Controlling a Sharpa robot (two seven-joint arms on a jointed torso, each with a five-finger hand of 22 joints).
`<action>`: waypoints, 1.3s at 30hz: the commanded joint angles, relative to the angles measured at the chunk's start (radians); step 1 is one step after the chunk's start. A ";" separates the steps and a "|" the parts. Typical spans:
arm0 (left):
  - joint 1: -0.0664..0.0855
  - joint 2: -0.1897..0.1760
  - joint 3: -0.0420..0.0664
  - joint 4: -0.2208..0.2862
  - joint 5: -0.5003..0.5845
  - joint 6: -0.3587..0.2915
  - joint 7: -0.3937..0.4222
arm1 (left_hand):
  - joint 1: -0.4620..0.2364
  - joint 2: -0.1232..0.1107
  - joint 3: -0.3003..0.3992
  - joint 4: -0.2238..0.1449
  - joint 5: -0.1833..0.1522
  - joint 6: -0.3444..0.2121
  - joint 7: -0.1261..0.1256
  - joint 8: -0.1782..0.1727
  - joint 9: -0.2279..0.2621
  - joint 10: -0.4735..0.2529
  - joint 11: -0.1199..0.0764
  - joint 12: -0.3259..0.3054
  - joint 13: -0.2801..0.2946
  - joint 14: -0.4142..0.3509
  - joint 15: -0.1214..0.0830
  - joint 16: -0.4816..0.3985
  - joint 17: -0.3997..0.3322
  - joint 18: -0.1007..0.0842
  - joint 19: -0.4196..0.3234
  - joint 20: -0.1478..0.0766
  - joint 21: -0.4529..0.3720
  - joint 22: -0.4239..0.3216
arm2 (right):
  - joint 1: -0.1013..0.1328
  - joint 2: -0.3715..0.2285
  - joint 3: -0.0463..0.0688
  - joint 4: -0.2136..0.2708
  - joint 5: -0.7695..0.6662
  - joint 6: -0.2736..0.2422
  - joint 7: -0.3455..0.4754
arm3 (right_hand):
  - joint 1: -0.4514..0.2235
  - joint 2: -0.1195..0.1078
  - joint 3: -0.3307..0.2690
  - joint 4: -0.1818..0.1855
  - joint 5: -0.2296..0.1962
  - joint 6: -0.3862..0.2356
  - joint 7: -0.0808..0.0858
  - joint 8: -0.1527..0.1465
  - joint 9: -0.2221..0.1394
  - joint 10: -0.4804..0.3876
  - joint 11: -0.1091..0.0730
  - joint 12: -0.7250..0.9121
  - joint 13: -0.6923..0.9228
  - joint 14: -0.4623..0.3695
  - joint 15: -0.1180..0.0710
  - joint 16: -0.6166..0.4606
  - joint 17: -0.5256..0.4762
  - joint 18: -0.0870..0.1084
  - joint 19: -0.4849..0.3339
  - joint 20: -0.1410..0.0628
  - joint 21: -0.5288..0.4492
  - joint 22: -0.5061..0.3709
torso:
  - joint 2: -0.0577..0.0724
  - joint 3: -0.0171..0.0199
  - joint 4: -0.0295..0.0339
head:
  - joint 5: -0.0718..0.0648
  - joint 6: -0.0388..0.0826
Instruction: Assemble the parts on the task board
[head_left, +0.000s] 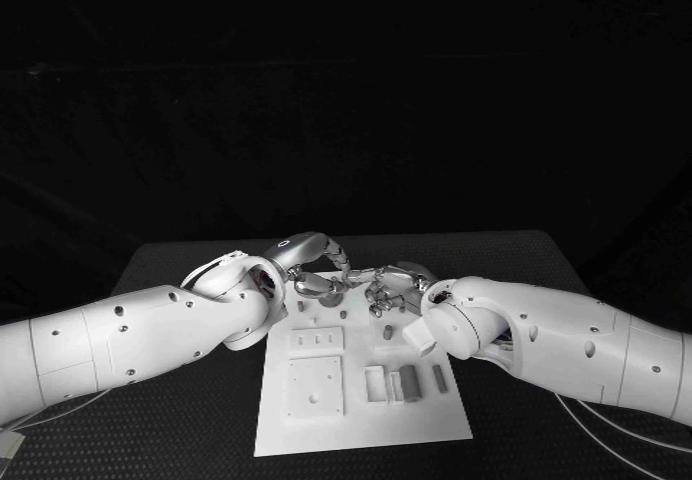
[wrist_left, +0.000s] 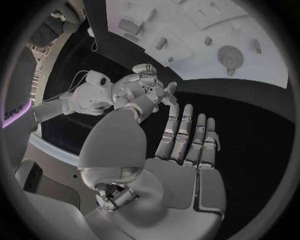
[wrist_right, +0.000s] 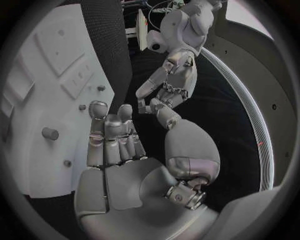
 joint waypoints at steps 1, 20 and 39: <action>0.001 0.004 0.001 0.004 0.005 -0.005 0.011 | 0.004 -0.006 0.004 0.000 0.005 0.005 0.000 0.007 -0.001 0.003 0.007 0.004 -0.001 0.000 0.007 -0.004 -0.001 -0.016 0.003 0.001 0.003 0.002 | -0.001 0.007 0.000 -0.004 0.004 0.016 0.025 | 0.002 0.016 0.001 -0.010 -0.004 0.014 0.000 0.008 0.002 0.000 -0.005 0.009 -0.001 -0.001 -0.005 0.005 -0.002 0.011 0.000 -0.004 0.003 0.017 | 0.000 -0.0001 0.0000 | -0.001 0.001; 0.001 0.007 0.001 0.004 0.005 -0.001 0.010 | 0.004 -0.006 0.005 0.000 0.005 0.005 0.000 0.007 -0.002 0.003 0.007 0.004 -0.002 0.000 0.007 -0.004 -0.001 -0.016 0.004 0.001 0.003 0.002 | -0.003 0.015 0.000 -0.009 -0.004 0.033 0.037 | 0.118 0.136 0.044 -0.092 -0.004 0.116 -0.033 0.061 0.024 0.014 -0.035 0.022 -0.011 0.006 -0.033 0.008 -0.007 0.011 0.004 -0.005 0.013 0.018 | 0.000 -0.0004 0.0002 | 0.003 -0.003; 0.001 0.006 0.001 0.002 0.004 0.003 0.008 | 0.006 -0.007 0.005 -0.001 0.004 0.003 0.000 0.006 -0.002 0.002 0.008 0.004 -0.003 -0.001 0.008 -0.005 -0.002 -0.016 0.005 0.002 0.002 0.002 | -0.007 0.005 0.001 -0.007 -0.038 0.035 0.066 | 0.202 0.161 0.103 -0.094 -0.004 0.162 -0.052 0.089 0.049 0.030 -0.053 0.036 -0.012 0.016 -0.051 0.021 -0.003 0.011 0.011 -0.008 0.028 0.019 | 0.000 -0.0008 0.0004 | 0.003 -0.003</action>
